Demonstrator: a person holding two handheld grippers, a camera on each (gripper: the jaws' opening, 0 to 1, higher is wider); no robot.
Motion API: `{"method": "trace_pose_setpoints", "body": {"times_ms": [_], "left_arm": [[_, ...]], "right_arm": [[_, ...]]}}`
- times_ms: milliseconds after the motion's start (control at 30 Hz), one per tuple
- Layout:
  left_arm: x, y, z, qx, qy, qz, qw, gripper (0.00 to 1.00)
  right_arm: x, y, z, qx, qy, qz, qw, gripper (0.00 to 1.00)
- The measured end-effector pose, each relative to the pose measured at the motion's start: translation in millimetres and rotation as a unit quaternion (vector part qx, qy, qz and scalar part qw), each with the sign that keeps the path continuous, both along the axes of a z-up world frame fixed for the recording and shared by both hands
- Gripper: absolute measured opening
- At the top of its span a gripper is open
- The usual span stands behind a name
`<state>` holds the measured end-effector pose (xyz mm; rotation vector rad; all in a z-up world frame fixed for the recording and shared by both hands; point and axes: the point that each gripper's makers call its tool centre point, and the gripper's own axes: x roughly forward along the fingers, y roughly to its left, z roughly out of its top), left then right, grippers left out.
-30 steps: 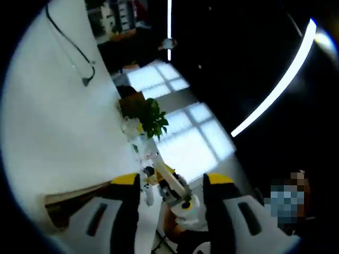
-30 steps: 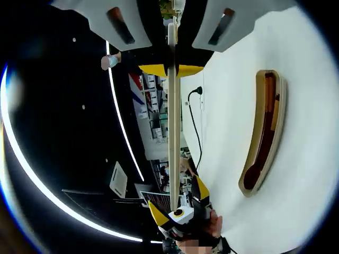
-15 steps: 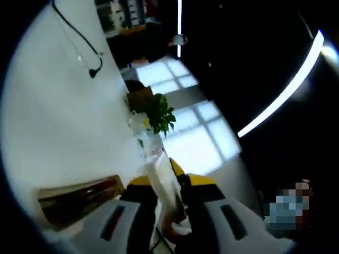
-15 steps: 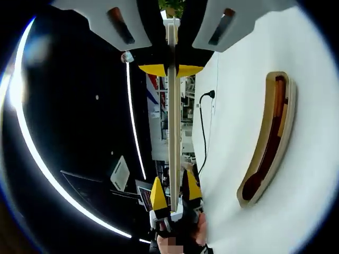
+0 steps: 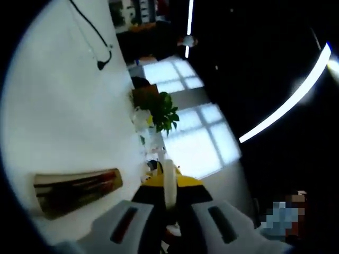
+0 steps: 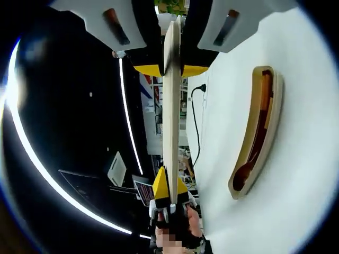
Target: Arrange the utensils inside the cutlery case until each visible utensil rests in its matching compartment.
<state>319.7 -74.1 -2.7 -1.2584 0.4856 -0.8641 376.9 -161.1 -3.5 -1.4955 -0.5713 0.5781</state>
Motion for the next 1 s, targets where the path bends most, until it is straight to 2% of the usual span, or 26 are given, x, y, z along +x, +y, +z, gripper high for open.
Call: {"method": "trace_pose_setpoints", "body": {"times_ms": [67, 100, 133, 167, 200, 267, 300, 400, 467, 533, 600, 767, 867, 1000], "left_arm": [[0.5, 1, -1.4, 0.007, -0.001, 0.002, 1.0000, 0.02], [0.6, 1, -2.3, 0.010, -0.001, 0.003, 0.9999, 0.02], [0.9, 2, -5.0, 0.013, 0.004, 0.004, 0.9999, 0.02], [1.5, 4, -8.6, 0.016, 0.013, 0.006, 0.9998, 0.02], [1.5, 5, -10.5, 0.019, 0.010, 0.006, 0.9998, 0.02], [1.0, 10, -15.5, 0.011, 0.019, 0.005, 0.9997, 0.02], [0.4, 12, -16.5, 0.010, 0.020, 0.007, 0.9997, 0.02], [-0.6, 15, -15.8, 0.005, 0.020, 0.007, 0.9998, 0.02], [-0.5, 19, -17.5, 0.017, 0.014, 0.011, 0.9997, 0.02], [-0.6, 22, -19.1, 0.021, 0.012, 0.015, 0.9996, 0.02], [-0.9, 25, -20.0, 0.014, 0.014, 0.014, 0.9997, 0.02], [-1.8, 32, -24.9, 0.022, 0.017, 0.020, 0.9994, 0.02], [-2.8, 35, -30.7, 0.022, 0.025, 0.023, 0.9992, 0.02], [-2.9, 38, -36.6, 0.029, 0.032, 0.025, 0.9987, 0.02]], "right_arm": [[1, 1, -4.7, -0.002, 0.016, 0.007, 0.9998, 0.12], [1, 3, -9.6, 0.002, 0.038, 0.015, 0.9992, 0.13], [0, 5, -16.7, 0.001, 0.075, 0.028, 0.9968, 0.14], [-4, 8, -21.7, 0.010, 0.115, 0.047, 0.9922, 0.16], [-8, 10, -20.4, 0.047, 0.158, 0.064, 0.9843, 0.16], [-16, 14, -20.5, 0.070, 0.214, 0.097, 0.9695, 0.16], [-18, 14, -19.8, 0.076, 0.231, 0.106, 0.9641, 0.16], [-20, 12, -16.7, 0.082, 0.247, 0.116, 0.9585, 0.18], [-20, 11, -16.6, 0.088, 0.264, 0.124, 0.9525, 0.22], [-19, 8, -17.5, 0.094, 0.281, 0.124, 0.9471, 0.22], [-21, 7, -17.3, 0.101, 0.297, 0.137, 0.9395, 0.22], [-25, 2, -14.1, 0.125, 0.341, 0.153, 0.9189, 0.33], [-20, -5, -11.1, 0.140, 0.354, 0.151, 0.9121, 0.32], [-12, -13, -11.6, 0.158, 0.390, 0.150, 0.8947, 0.32]]}}
